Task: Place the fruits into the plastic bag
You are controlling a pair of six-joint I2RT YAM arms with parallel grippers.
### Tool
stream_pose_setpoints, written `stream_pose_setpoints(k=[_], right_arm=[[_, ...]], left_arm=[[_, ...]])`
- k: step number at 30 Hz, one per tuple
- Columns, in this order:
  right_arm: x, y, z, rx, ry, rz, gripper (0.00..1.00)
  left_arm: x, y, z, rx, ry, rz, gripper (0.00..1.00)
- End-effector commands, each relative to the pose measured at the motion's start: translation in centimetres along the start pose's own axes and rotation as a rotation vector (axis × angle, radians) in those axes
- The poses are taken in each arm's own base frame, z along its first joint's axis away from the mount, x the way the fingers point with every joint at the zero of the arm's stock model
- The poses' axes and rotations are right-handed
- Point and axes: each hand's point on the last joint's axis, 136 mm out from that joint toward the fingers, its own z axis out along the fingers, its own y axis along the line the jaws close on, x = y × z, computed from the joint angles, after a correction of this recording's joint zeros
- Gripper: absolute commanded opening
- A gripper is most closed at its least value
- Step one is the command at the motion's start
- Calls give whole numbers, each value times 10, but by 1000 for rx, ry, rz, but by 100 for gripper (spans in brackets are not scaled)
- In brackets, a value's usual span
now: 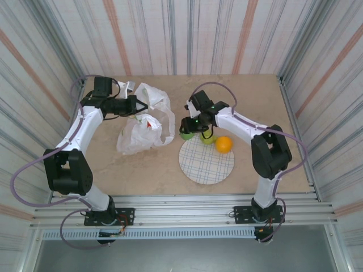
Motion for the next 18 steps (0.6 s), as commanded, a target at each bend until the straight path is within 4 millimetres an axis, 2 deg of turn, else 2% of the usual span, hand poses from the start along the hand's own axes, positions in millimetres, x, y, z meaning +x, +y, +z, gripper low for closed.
stream_pose_setpoints(k=[1,7,9,18], right_arm=[[-19,31,-27,-144,-127,38,56],[-31,68,-41,-311,-259,86,56],[-37,79,-39,-330,-288,87,56],[-66,106,2,-327,-339,241,53]], left_arm=[[-1,-11,-13,5,-21,35,0],[-1,-11,-12,6,-19,34,0],[-2,-11,-13,8,-22,35,0],[-1,-13,-12,17,-19,33,0]])
